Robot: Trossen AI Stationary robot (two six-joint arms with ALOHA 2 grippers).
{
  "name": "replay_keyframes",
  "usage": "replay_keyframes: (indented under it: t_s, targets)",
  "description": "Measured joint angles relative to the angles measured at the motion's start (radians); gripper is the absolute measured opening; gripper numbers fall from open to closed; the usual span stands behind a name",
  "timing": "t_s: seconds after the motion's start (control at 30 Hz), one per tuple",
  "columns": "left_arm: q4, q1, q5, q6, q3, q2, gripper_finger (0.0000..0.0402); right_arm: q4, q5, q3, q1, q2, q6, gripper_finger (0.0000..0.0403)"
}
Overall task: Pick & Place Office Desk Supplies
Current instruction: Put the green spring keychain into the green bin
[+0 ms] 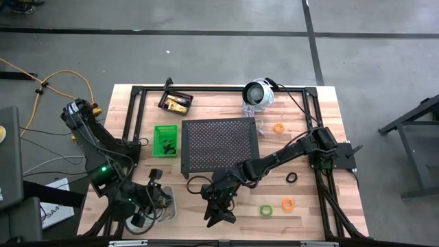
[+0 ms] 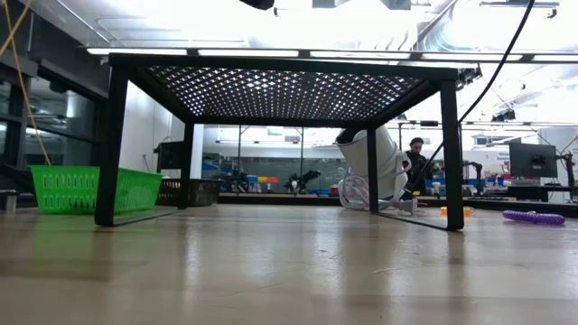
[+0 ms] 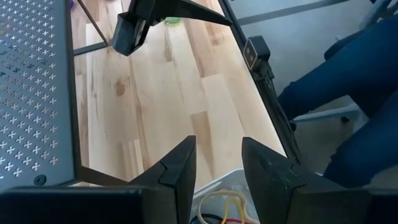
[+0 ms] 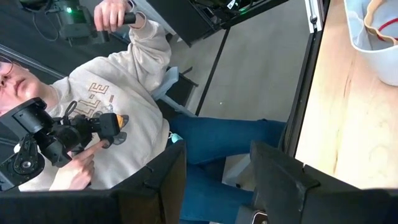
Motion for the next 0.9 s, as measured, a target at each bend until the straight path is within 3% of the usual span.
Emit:
replay_keyframes:
  t_s: [0.9]
  targets:
    - [0.02, 0.002, -0.001, 0.0, 0.0, 0.0, 0.0122, 0.0, -0.002, 0.0, 0.0, 0.0, 0.0, 0.0166]
